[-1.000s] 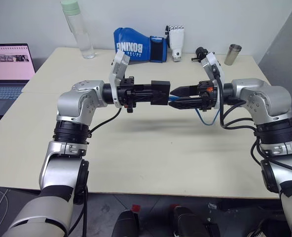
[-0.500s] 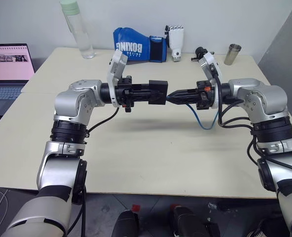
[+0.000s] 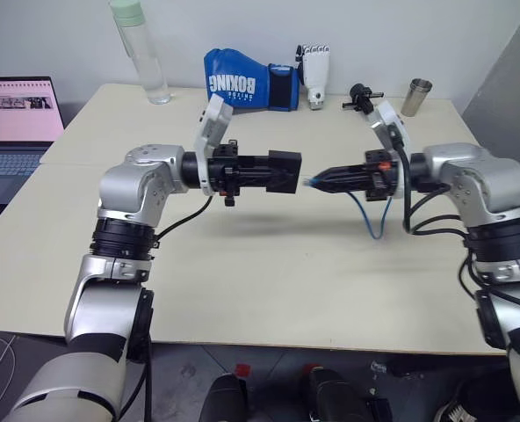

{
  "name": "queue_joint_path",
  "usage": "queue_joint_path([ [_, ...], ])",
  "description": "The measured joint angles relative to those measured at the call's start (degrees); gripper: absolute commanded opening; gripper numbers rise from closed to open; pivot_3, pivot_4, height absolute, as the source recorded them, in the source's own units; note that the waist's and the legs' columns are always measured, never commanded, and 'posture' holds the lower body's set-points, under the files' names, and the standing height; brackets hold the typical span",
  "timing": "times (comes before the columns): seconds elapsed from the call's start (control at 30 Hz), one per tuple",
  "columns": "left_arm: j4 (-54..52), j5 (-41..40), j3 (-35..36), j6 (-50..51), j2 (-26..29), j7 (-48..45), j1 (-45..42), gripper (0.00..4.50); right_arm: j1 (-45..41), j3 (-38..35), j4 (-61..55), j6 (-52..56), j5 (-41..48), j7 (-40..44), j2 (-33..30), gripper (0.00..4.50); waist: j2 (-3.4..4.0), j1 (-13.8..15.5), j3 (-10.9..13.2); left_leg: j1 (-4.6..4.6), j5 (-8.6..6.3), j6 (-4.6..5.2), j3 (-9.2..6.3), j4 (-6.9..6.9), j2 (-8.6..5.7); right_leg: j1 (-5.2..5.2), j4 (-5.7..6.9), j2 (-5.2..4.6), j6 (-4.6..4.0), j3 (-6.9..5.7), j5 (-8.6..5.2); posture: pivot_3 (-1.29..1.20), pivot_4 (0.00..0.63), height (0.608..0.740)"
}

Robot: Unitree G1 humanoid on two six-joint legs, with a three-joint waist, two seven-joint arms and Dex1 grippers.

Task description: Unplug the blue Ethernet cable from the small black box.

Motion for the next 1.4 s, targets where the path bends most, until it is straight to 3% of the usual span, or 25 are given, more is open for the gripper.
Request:
queue_joint_path([
  [0.37,0.21,-0.02,-0.03,-0.83,0.24,-0.17,-0.01,0.78,1.92,-0.12,1.01,-3.77,-2.21,-2.21,0.39,0.08,0.0,-0.06,0.0,0.0,0.0,0.0,0.0,-0.01,0.01,-0.01,-0.01,0.01,0.0,0.0,0.0,0.0,0.15,0.74],
  [0.6,0.12,-0.09,0.36,-0.67,0.9,1.65,1.52,0.78,6.93,3.75,9.08,-16.04,-17.34,-15.99,2.65,0.08,0.0,-0.06,0.0,-0.07,0.0,-0.01,0.03,-0.01,0.01,-0.1,0.0,0.01,0.0,0.04,0.0,0.0,0.15,0.74],
  [0.8,-1.2,-0.39,1.43,0.55,0.95,4.19,3.05,0.78,15.7,4.35,1.31,-16.91,-18.75,-17.86,3.75,0.08,0.01,0.0,0.0,-0.35,0.02,-0.03,-0.01,0.05,0.03,-0.36,0.06,0.01,0.0,0.01,0.0,0.0,0.15,0.74],
  [1.03,-6.24,-1.51,1.58,3.0,0.7,6.57,7.7,0.78,22.49,4.89,-1.34,-25.12,-22.47,-18.7,3.46,0.08,0.01,-0.01,0.0,-0.36,0.01,-0.02,-0.03,0.2,0.02,-0.33,0.11,0.01,0.0,0.0,0.0,0.0,0.15,0.74],
  [1.17,-9.1,-1.91,1.66,4.1,0.69,7.27,10.01,0.78,23.41,4.86,-1.33,-25.16,-22.61,-18.54,3.35,1.3,0.01,0.0,0.0,-0.36,0.01,-0.03,-0.03,0.24,0.02,-0.33,0.13,0.01,0.0,0.01,0.0,0.0,0.15,0.74],
  [1.3,-10.04,-2.76,1.68,5.08,0.71,7.92,10.13,0.78,23.39,4.76,-1.35,-23.96,-22.28,-17.45,3.36,2.05,0.01,0.0,0.0,-0.36,0.01,-0.02,-0.04,0.28,0.01,-0.3,0.14,0.01,0.0,0.0,0.0,0.0,0.15,0.74],
  [1.4,-10.18,-2.98,1.69,5.32,0.82,8.05,10.13,0.78,23.37,4.35,-2.0,-21.78,-21.09,-16.54,3.36,2.91,0.01,0.01,0.0,-0.36,0.01,-0.02,-0.05,0.28,0.01,-0.3,0.14,0.01,0.0,0.0,0.0,0.0,0.15,0.74],
])
